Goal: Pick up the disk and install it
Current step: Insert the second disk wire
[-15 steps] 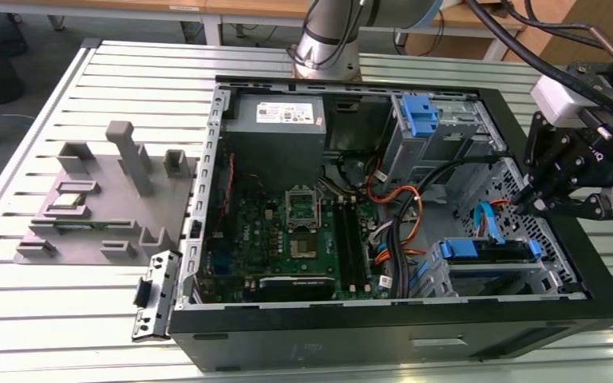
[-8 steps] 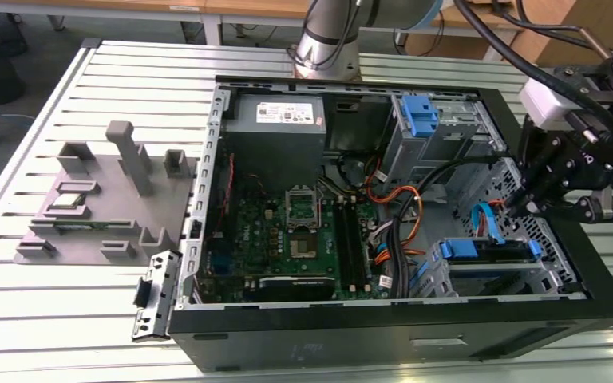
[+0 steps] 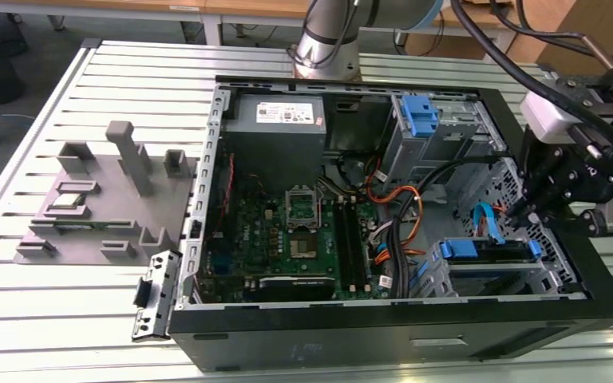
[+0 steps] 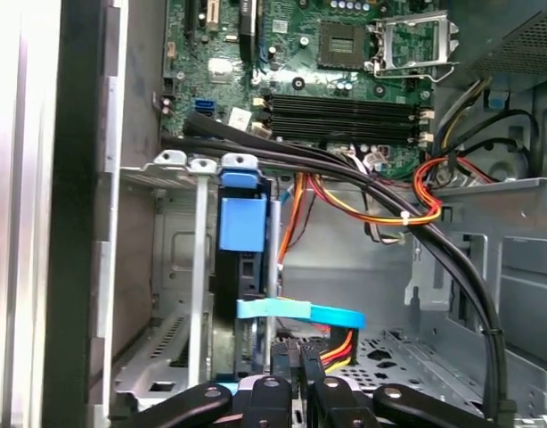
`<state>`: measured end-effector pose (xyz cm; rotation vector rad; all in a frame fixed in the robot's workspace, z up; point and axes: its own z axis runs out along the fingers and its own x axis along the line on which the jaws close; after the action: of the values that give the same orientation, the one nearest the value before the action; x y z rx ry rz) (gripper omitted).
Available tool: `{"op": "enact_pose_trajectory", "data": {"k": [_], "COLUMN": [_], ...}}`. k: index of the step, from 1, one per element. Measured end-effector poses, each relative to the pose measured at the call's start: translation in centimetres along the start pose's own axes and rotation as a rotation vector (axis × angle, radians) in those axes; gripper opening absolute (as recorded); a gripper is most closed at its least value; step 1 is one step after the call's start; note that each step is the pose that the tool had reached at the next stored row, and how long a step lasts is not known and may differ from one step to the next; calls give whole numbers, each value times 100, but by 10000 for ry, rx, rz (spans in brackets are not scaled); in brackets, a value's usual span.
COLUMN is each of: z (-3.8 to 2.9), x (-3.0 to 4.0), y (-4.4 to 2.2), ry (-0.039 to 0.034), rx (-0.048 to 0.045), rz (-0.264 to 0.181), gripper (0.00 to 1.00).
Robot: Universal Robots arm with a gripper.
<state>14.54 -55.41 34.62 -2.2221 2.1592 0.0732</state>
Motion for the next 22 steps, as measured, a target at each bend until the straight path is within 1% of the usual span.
{"op": "enact_pose_trajectory", "data": {"k": [7, 11, 18, 22], "z": [7, 11, 18, 35], "x": [100, 126, 194, 206], "y": [12, 16, 24, 28], "ry": [1, 0, 0, 0], "rx": [1, 2, 1, 1], "rz": [0, 0, 0, 0], "gripper": [16, 16, 16, 16]}}
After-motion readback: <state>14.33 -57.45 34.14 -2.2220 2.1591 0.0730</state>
